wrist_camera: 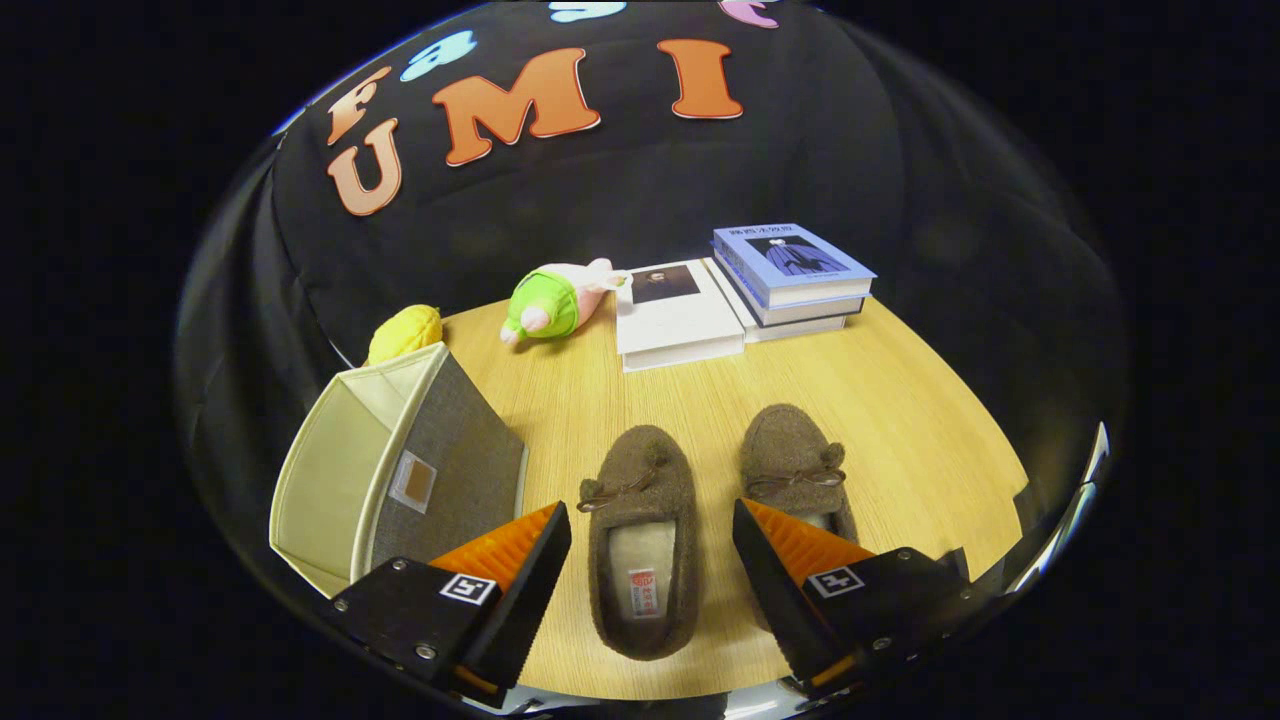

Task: Open the storage box then place both shoes into the box .Put the left shoe in first, then the right shoe, with the right side of both shoes facing outward in a uniform manner.

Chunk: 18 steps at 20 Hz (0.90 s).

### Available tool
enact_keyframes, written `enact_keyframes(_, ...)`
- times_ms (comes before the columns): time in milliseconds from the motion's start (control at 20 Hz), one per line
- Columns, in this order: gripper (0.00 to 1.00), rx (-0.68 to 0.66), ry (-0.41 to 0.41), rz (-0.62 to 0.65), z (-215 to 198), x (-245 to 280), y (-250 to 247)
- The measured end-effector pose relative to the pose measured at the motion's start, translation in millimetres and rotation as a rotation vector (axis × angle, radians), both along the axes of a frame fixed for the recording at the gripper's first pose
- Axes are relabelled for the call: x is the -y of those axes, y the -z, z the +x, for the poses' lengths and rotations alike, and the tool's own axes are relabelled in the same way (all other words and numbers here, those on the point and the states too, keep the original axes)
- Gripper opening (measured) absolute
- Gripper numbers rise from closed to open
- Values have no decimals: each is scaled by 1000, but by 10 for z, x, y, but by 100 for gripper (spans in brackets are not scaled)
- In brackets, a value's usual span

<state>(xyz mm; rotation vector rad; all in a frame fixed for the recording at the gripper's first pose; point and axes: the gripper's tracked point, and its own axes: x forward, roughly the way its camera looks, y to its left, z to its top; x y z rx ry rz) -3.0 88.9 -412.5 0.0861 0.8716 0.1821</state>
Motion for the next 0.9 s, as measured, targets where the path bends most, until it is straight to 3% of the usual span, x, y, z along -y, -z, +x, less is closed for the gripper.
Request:
enact_keyframes(100,94,-6,0,-9,1,23,106)
enact_keyframes(400,71,-59,6,-26,-38,41,423)
enact_keyframes(800,29,-150,50,-76,-124,115,758)
enact_keyframes(900,14,-149,82,-87,-119,157,733)
